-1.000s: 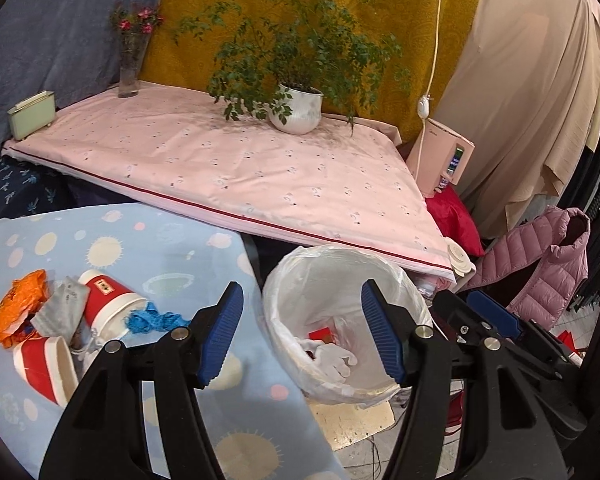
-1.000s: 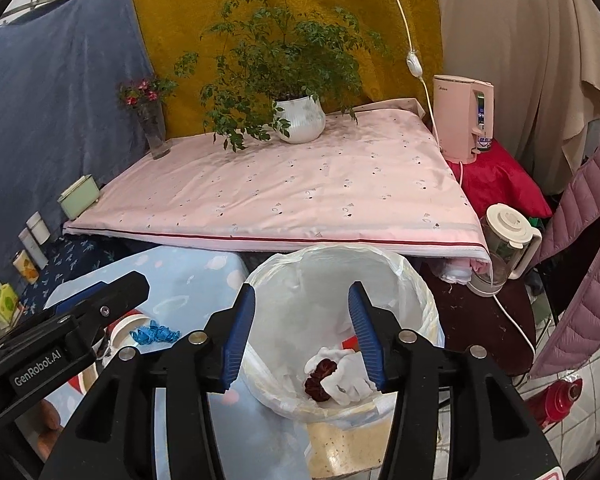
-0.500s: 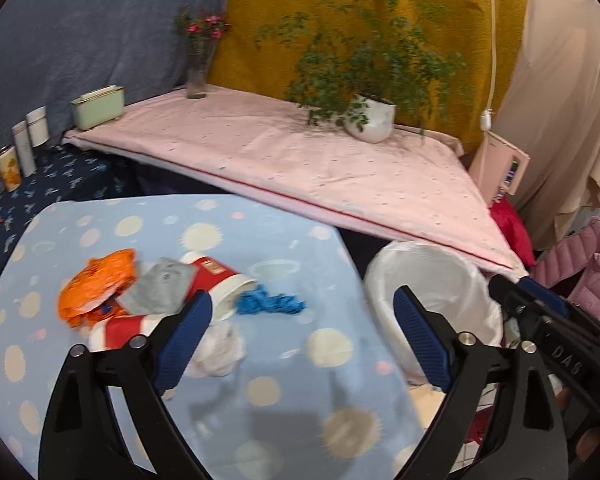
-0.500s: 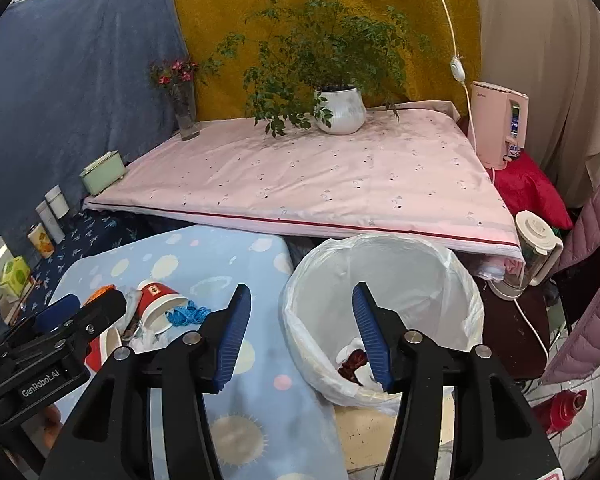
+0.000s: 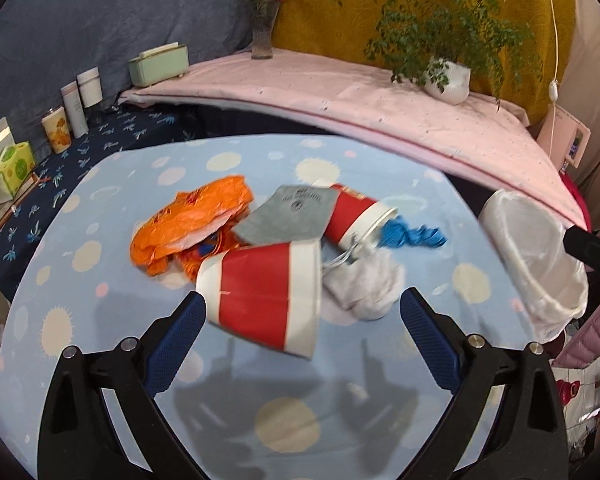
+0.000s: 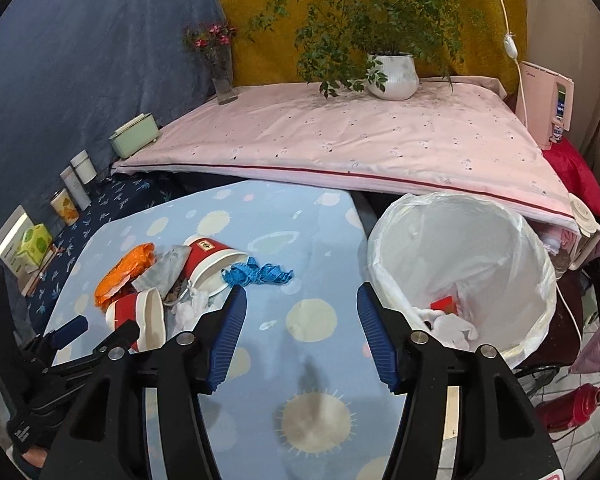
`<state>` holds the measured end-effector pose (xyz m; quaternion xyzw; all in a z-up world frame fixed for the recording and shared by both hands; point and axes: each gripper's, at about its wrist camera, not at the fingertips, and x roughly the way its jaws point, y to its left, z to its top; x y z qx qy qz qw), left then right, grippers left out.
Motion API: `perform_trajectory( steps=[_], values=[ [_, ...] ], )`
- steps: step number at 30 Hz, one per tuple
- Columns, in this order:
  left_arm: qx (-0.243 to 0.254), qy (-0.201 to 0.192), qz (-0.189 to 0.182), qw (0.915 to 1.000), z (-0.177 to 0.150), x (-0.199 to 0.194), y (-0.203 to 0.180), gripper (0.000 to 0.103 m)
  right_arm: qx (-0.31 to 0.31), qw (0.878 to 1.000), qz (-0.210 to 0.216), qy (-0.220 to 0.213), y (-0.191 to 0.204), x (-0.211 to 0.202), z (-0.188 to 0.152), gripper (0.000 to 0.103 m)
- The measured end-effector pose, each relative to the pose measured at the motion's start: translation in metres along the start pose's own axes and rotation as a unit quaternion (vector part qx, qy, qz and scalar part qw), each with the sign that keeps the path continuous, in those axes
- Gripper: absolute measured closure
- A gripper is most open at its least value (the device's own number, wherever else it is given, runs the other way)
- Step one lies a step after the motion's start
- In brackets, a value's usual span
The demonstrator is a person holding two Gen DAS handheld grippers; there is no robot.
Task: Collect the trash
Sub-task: 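Move the left gripper back to the table and grasp the red-white paper cup, then grasp a white glove with the right gripper while the left gripper holds the cup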
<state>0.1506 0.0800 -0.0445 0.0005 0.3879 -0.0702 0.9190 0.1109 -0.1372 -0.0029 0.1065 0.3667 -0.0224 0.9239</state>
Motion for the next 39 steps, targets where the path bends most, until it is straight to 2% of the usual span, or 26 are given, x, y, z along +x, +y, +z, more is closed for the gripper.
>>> perform_trajectory(
  steps=[9, 16, 19, 23, 37, 39],
  values=[
    [-0.017, 0.029, 0.003, 0.9994, -0.011, 0.036, 0.022, 0.010, 0.003, 1.000, 0.014, 0.028, 0.021, 0.027, -0.010, 0.047],
    [-0.030, 0.044, -0.018, 0.9984, -0.011, 0.051, 0.031, 0.011, 0.003, 0.999, 0.021, 0.050, 0.033, 0.049, -0.015, 0.047],
    [-0.036, 0.044, -0.024, 0.9981, -0.012, 0.051, 0.033, 0.018, -0.002, 0.998, 0.024, 0.058, 0.042, 0.059, -0.019, 0.047],
    [-0.041, 0.040, -0.030, 0.9979, -0.013, 0.047, 0.036, 0.018, -0.006, 0.997, 0.031, 0.069, 0.052, 0.072, -0.023, 0.047],
    [-0.074, 0.019, 0.008, 0.9971, -0.005, 0.018, 0.066, 0.018, -0.024, 0.992, 0.057, 0.111, 0.089, 0.121, -0.034, 0.047],
    [-0.075, 0.017, 0.010, 0.9970, -0.004, 0.016, 0.069, 0.018, -0.027, 0.991, 0.057, 0.117, 0.093, 0.127, -0.037, 0.050]
  ],
)
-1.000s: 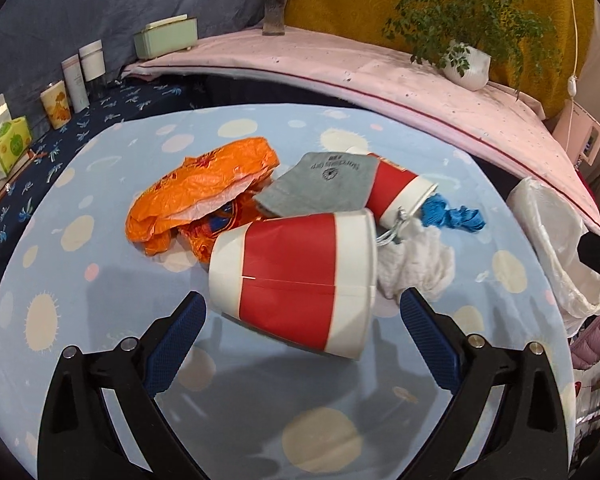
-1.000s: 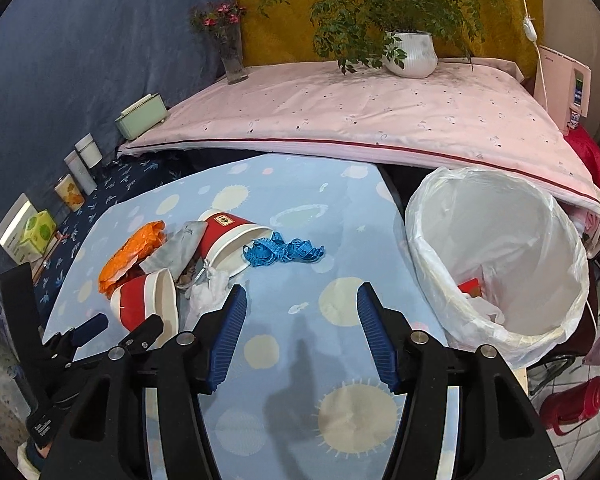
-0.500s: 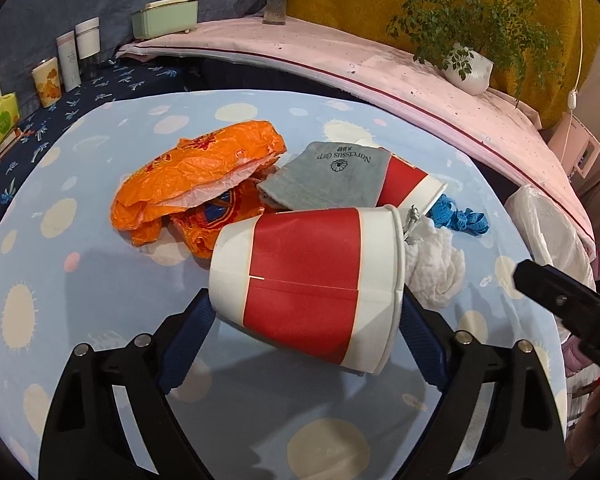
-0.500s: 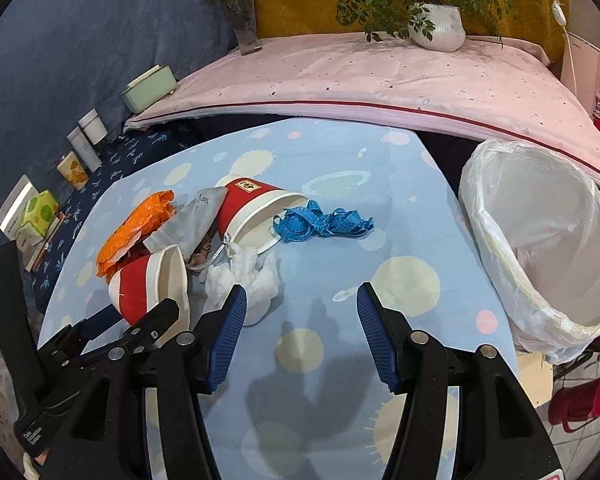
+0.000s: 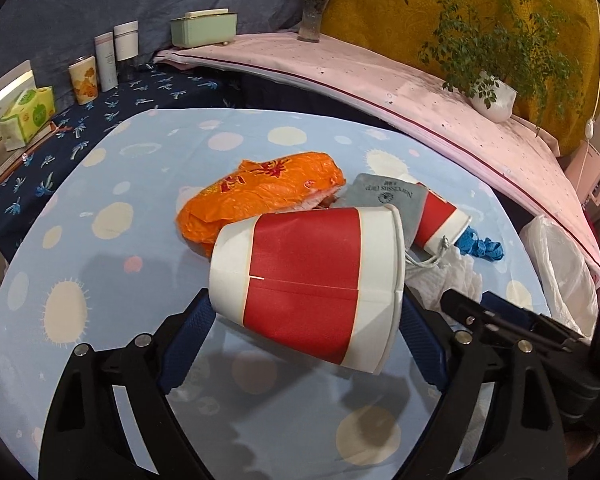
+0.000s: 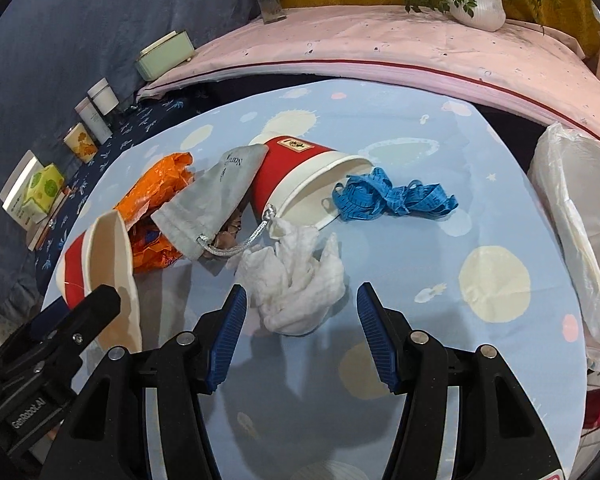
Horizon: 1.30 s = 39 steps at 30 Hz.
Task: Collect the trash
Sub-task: 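Grasp a white glove with the right gripper while the left gripper holds the cup, then carry cup and glove over the bin and open both grippers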
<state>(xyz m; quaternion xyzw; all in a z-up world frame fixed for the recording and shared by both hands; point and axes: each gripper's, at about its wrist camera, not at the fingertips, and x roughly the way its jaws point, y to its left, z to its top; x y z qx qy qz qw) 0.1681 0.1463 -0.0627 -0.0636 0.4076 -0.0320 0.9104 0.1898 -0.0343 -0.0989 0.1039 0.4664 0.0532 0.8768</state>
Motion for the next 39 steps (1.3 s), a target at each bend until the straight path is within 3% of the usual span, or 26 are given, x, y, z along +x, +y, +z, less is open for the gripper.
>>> perform_trajectory(
  steps=[4, 7, 16, 24, 39],
  values=[
    [-0.002, -0.002, -0.002, 1.0000, 0.003, -0.003, 0.000, 0.018, -0.001, 1.000, 0.007, 0.009, 0.000, 0.004, -0.003, 0.074],
    [-0.001, -0.005, -0.005, 1.0000, 0.005, -0.007, -0.003, 0.018, 0.001, 1.000, 0.014, 0.005, -0.004, -0.005, -0.002, 0.081],
    [0.015, -0.025, -0.034, 0.9990, 0.018, -0.029, -0.040, 0.018, 0.012, 0.998, 0.013, -0.066, -0.027, -0.077, 0.011, 0.082],
    [0.048, -0.057, -0.071, 0.9947, 0.033, -0.058, -0.099, 0.018, 0.026, 0.990, -0.012, -0.136, -0.067, -0.146, 0.031, 0.082],
    [0.122, -0.076, -0.168, 0.9752, 0.042, -0.081, -0.234, 0.018, 0.069, 0.975, -0.079, -0.197, -0.167, -0.221, 0.034, 0.082]
  ],
)
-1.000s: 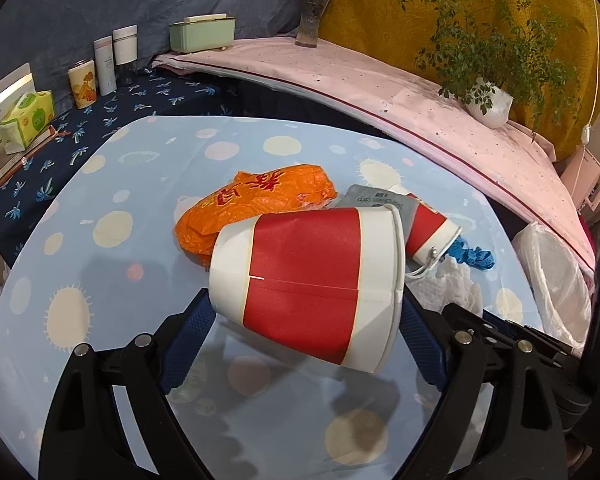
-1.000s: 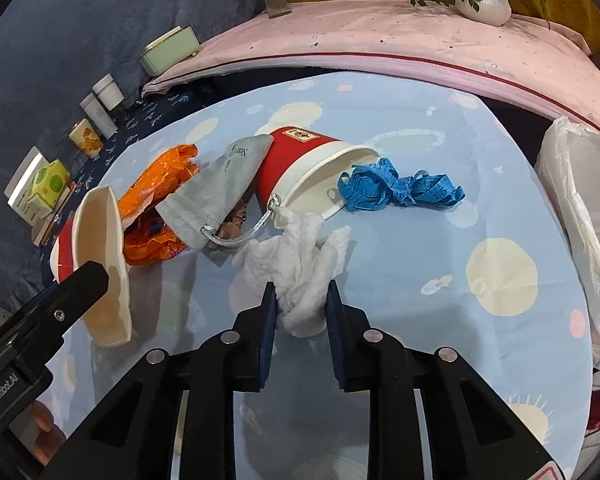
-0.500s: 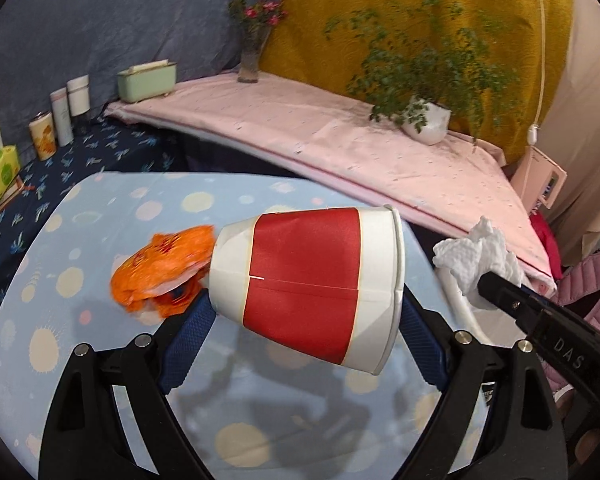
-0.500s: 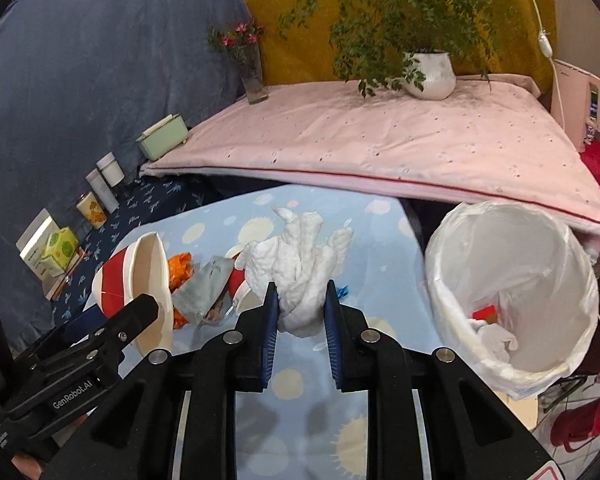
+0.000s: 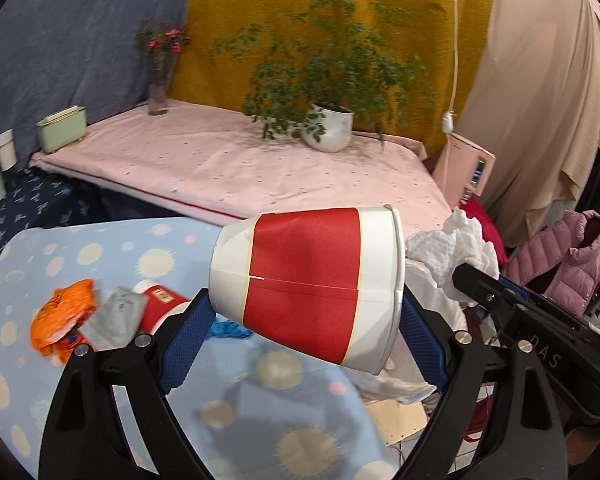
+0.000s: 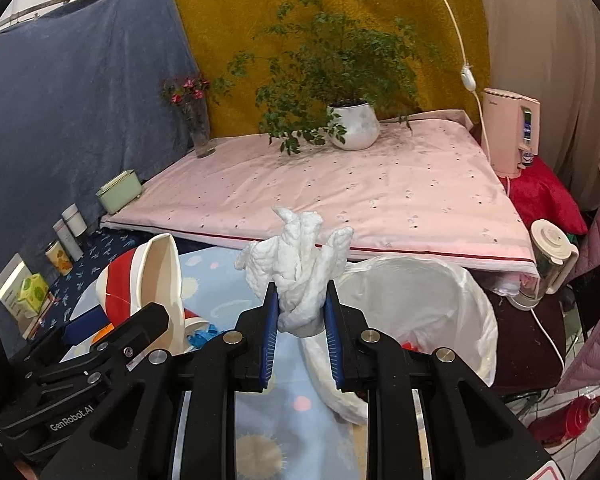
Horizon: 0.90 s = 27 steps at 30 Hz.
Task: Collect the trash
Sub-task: 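Carry cup and glove over the bin and open both grippers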
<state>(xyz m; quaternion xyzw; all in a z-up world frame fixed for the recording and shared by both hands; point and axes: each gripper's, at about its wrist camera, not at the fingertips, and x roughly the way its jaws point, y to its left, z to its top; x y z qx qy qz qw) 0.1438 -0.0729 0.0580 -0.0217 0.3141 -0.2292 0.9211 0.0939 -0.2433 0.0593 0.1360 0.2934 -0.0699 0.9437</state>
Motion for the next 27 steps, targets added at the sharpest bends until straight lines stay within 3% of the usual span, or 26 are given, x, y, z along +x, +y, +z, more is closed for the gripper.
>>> perform_trajectory(
  steps=[8, 16, 21, 23, 27],
  values=[
    [0.016, 0.016, -0.039, 0.9990, 0.005, 0.030, -0.044, 0.018, 0.030, 0.999, -0.033, 0.004, -0.054, 0.002, -0.001, 0.082],
    [0.017, 0.039, -0.064, 0.9971, 0.006, 0.063, -0.066, 0.018, 0.048, 0.998, -0.047, 0.022, -0.083, 0.022, -0.006, 0.081],
    [0.008, 0.048, -0.057, 0.9972, 0.003, 0.079, -0.066, 0.016, 0.056, 0.996, -0.057, 0.026, -0.092, 0.034, -0.008, 0.072],
    [0.005, 0.051, -0.052, 0.9973, 0.001, 0.082, -0.064, 0.016, 0.060, 0.996, -0.058, 0.024, -0.095, 0.035, -0.009, 0.063],
    [0.000, 0.052, -0.044, 0.9977, -0.001, 0.083, -0.058, 0.016, 0.061, 0.996, -0.058, 0.025, -0.094, 0.036, -0.011, 0.061]
  ],
)
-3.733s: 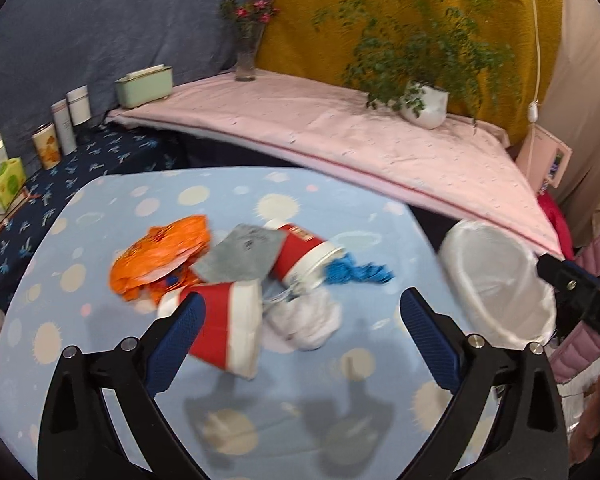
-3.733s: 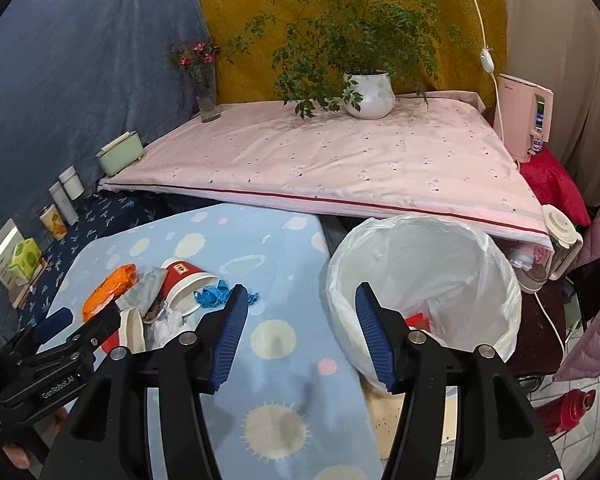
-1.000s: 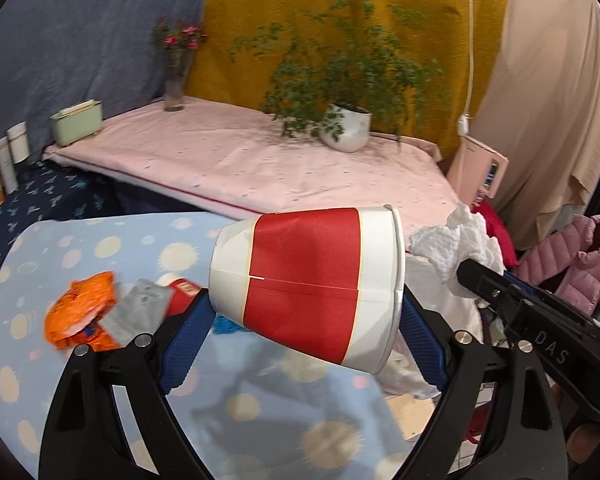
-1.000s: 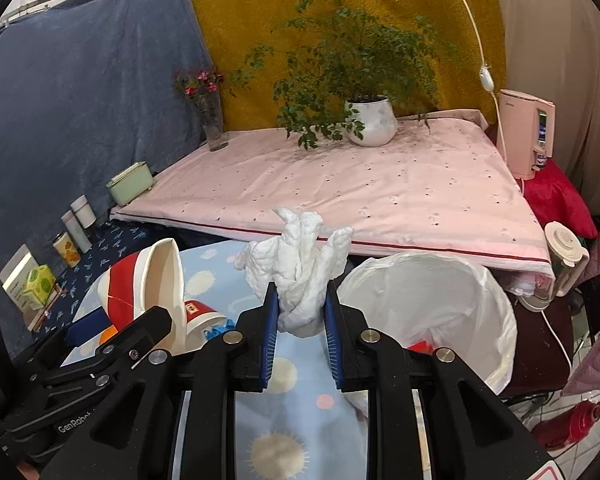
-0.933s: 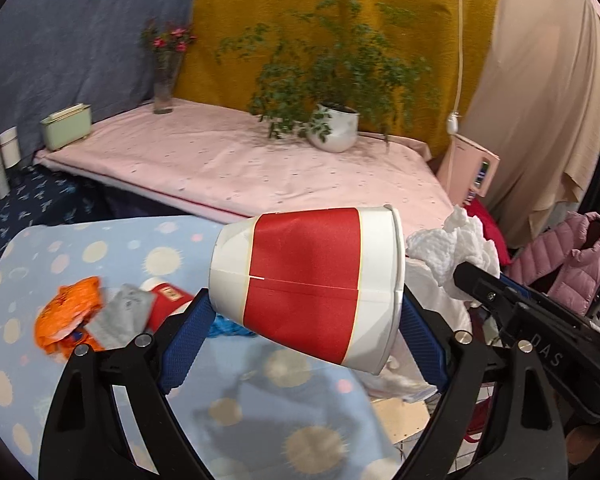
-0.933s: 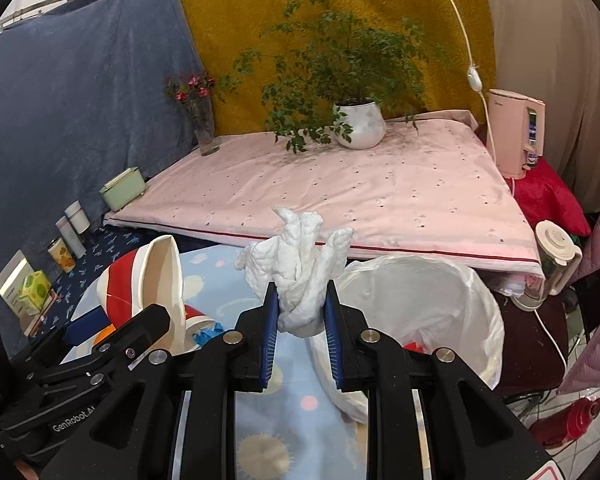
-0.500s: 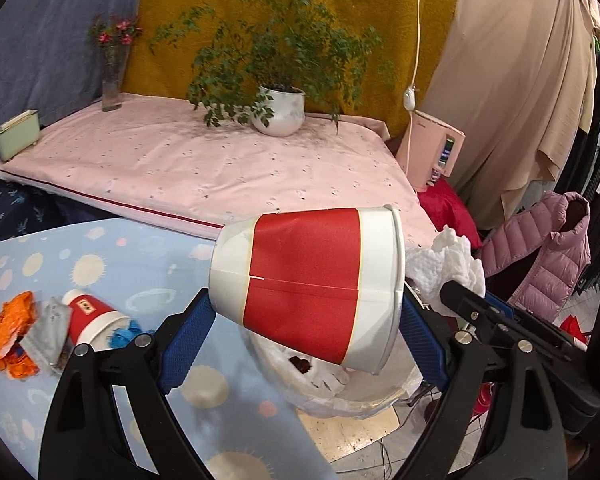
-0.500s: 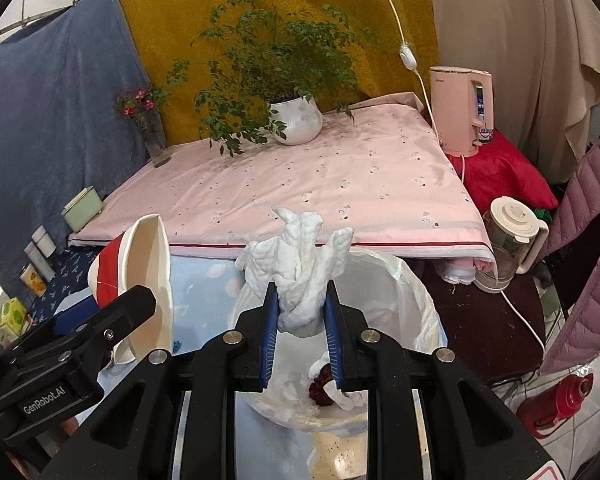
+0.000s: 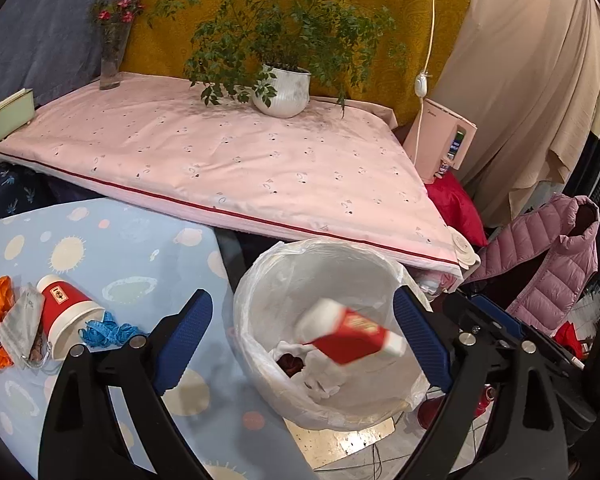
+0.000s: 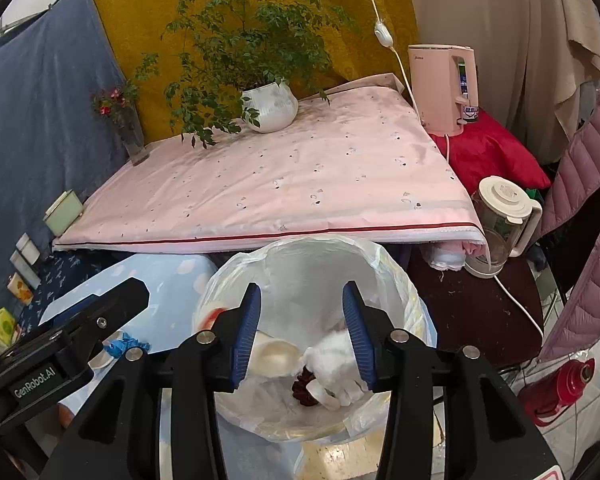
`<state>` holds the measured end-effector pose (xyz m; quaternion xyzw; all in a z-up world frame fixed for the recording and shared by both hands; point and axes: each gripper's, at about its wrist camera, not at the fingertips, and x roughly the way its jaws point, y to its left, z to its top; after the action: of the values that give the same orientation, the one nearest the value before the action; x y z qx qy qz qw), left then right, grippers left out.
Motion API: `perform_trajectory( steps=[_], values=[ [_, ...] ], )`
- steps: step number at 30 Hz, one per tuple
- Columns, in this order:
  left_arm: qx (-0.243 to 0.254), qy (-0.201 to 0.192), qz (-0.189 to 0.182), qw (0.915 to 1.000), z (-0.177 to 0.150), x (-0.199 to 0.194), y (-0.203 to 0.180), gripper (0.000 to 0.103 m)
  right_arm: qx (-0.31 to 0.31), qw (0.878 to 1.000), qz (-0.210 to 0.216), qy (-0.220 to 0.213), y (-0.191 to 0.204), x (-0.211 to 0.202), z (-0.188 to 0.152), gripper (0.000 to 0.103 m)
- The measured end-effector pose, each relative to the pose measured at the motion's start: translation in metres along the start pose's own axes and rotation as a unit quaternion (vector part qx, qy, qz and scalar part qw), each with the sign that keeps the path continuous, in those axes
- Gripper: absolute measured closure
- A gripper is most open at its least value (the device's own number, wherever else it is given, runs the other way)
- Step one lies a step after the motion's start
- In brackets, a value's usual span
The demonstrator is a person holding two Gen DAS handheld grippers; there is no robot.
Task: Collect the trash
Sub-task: 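Carry cup and glove over the bin and open both grippers, then move both grippers toward the orange plastic bag and grey cloth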
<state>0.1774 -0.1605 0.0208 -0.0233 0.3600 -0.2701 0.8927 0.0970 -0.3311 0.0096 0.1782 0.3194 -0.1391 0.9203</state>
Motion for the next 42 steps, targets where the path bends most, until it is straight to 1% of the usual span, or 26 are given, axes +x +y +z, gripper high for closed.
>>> perform_trajectory(
  steps=[5, 11, 15, 19, 24, 27, 30, 32, 36, 38, 42],
  values=[
    [-0.005, -0.004, 0.020, 0.9998, -0.002, -0.007, 0.011, 0.016, -0.003, 1.000, 0.005, -0.003, 0.008, -0.004, -0.001, 0.056],
    [-0.006, -0.015, 0.051, 0.9985, -0.007, -0.025, 0.029, 0.016, -0.016, 1.000, 0.022, -0.005, 0.028, -0.012, -0.006, 0.052],
    [-0.016, -0.023, 0.074, 0.9969, -0.012, -0.040, 0.049, 0.016, -0.030, 0.999, 0.040, -0.001, 0.052, -0.017, -0.012, 0.052],
    [-0.023, -0.028, 0.109, 0.9933, -0.020, -0.055, 0.075, 0.016, -0.054, 0.997, 0.056, 0.002, 0.082, -0.020, -0.020, 0.051],
    [-0.030, -0.032, 0.154, 0.9871, -0.031, -0.074, 0.115, 0.015, -0.078, 0.994, 0.077, 0.016, 0.118, -0.017, -0.033, 0.051],
    [-0.045, -0.031, 0.170, 0.9840, -0.037, -0.084, 0.142, 0.015, -0.090, 0.992, 0.090, 0.026, 0.140, -0.014, -0.042, 0.051],
    [-0.064, -0.029, 0.191, 0.9791, -0.043, -0.093, 0.173, 0.013, -0.097, 0.989, 0.104, 0.037, 0.163, -0.011, -0.051, 0.051],
    [-0.077, -0.026, 0.198, 0.9769, -0.047, -0.099, 0.192, 0.012, -0.104, 0.987, 0.111, 0.044, 0.178, -0.008, -0.059, 0.051],
    [-0.084, -0.022, 0.228, 0.9698, -0.055, -0.109, 0.232, 0.009, -0.119, 0.984, 0.119, 0.063, 0.204, 0.001, -0.075, 0.051],
    [-0.093, -0.017, 0.237, 0.9669, -0.059, -0.113, 0.251, 0.009, -0.125, 0.982, 0.122, 0.071, 0.216, 0.007, -0.082, 0.051],
    [-0.122, -0.001, 0.240, 0.9631, -0.067, -0.114, 0.294, 0.009, -0.132, 0.978, 0.132, 0.088, 0.243, 0.020, -0.096, 0.051]
  ],
)
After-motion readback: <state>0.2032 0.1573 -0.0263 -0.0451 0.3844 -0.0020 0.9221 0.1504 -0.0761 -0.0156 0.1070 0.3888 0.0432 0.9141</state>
